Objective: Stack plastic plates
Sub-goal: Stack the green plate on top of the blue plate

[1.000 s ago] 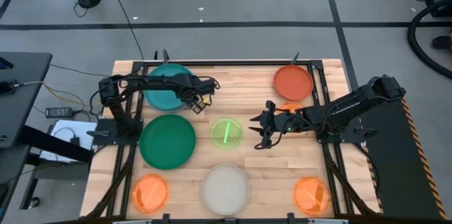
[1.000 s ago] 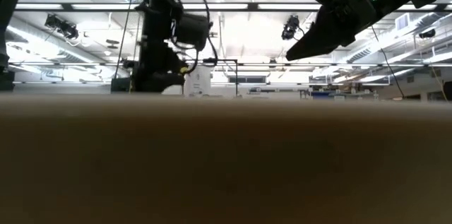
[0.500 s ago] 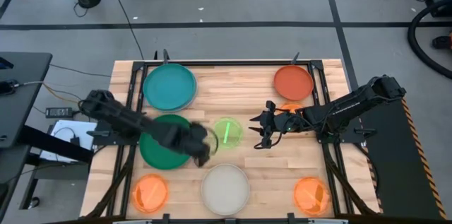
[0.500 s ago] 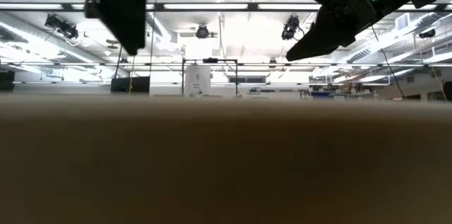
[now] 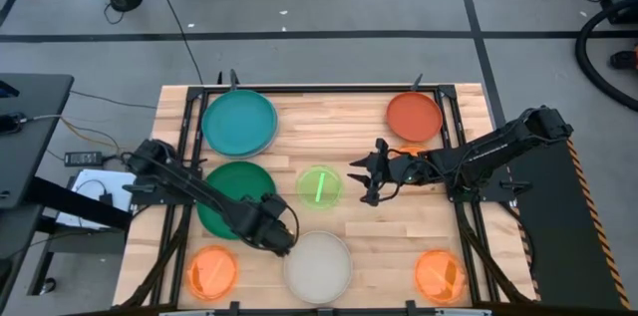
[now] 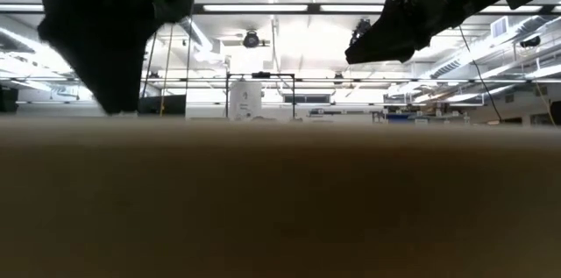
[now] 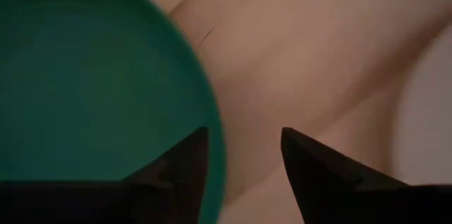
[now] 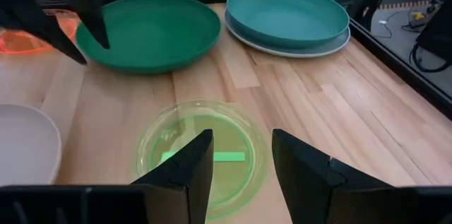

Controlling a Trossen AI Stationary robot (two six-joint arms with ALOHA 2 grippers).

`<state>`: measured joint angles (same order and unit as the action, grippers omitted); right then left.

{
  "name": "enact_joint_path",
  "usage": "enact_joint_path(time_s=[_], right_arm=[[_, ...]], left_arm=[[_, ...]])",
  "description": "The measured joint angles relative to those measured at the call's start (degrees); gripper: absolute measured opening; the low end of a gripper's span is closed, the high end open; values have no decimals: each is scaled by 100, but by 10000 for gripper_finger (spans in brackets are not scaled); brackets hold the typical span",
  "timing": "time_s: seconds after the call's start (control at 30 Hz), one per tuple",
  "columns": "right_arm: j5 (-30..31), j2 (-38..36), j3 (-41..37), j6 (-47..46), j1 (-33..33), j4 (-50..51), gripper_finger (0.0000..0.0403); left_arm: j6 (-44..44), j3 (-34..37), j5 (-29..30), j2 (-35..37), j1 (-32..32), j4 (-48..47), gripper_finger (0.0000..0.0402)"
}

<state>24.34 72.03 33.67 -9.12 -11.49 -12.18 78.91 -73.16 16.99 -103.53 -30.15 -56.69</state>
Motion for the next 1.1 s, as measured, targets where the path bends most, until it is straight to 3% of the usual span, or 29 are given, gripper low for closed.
enact_joint_path(time_s=[0.27,0.6,0.7,0.87,1.1], right_arm=[[-67,0,0,-343,-26,0,155],[-302,0,0,-590,-361,72,155],[-302,0,0,-614,-448,94,155],[-301,0,0,-636,-531,130,155],[-299,0,0,-636,-564,204,155]], left_arm=[[111,54,-49,-453,17,-152,182],[144,53,-479,-907,17,-301,124],[139,27,-492,-871,4,-300,99],[-69,-71,-873,-827,-32,-415,21],[-4,-914,-1075,-812,-315,-783,17]])
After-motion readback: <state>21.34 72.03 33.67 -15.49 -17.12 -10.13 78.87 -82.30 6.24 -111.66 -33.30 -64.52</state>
